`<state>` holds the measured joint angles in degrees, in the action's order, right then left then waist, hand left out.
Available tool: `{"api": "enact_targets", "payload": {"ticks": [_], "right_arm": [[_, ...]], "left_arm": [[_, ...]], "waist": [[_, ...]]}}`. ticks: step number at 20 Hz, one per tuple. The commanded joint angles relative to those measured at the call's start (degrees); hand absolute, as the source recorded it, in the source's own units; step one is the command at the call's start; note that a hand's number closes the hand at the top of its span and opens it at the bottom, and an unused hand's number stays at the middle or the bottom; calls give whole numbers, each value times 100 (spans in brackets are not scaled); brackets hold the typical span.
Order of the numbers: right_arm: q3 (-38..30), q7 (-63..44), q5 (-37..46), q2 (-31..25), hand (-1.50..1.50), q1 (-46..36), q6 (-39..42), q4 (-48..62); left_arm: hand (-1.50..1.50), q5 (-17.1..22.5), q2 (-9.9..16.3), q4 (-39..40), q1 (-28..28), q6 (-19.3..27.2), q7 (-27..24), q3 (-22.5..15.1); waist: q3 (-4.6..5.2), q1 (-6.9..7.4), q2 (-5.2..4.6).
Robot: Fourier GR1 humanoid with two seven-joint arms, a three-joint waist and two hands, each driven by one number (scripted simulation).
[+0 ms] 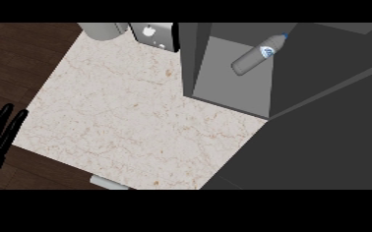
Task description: Pick up the bottled water, place it into the cabinet and close the cabinet
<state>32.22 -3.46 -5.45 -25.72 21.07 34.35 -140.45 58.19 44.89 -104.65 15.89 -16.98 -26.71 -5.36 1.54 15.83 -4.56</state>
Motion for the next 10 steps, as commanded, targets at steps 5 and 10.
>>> {"api": "enact_targets", "payload": {"ticks": [5, 10], "right_arm": [[-210, -934, 129, 315, 150, -901, -372, 500], [-266, -1454, 78, 724, 150, -1567, -628, 1046]], "left_arm": [[-150, 35, 57, 70, -47, -82, 31, 57], [-150, 64, 17, 99, -56, -69, 83, -9]], "waist": [[-2, 63, 18], [-24, 5, 63]]}}
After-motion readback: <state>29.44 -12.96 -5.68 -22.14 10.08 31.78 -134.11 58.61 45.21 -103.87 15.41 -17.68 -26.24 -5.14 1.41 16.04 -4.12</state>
